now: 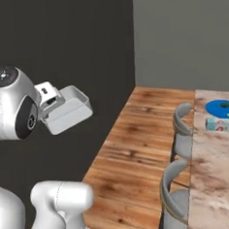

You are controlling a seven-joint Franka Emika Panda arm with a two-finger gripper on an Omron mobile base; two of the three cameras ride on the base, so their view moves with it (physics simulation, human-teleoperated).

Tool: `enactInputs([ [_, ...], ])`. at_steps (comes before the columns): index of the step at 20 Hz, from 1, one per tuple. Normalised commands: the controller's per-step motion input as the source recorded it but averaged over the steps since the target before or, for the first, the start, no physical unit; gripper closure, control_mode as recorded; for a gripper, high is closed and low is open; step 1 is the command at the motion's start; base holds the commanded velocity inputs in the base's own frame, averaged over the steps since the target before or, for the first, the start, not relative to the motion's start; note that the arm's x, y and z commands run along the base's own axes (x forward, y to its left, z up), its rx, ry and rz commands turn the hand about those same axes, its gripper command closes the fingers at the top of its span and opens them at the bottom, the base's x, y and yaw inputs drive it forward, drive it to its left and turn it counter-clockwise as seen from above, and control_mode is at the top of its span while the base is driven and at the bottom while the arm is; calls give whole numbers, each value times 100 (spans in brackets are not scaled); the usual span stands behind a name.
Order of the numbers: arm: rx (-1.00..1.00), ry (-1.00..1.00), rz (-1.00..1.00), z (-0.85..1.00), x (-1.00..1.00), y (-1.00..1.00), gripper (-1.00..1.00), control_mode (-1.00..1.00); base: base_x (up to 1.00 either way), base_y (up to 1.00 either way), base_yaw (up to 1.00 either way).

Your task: Retrieve the tupperware and aluminum foil from the cabinet and place them on the dining counter near the plate with squash and lemon wedge to prepare for storing leftovers.

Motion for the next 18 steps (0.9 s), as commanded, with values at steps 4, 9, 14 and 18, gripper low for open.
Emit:
enactInputs([
  [4,0,0,0,0,0,0,100,100,86,29,-56],
  [9,0,0,0,0,0,0,100,100,89,28,-54],
  [14,0,0,0,0,0,0,100,100,91,32,-54],
  [18,0,0,0,0,0,0,100,100,87,36,-56],
])
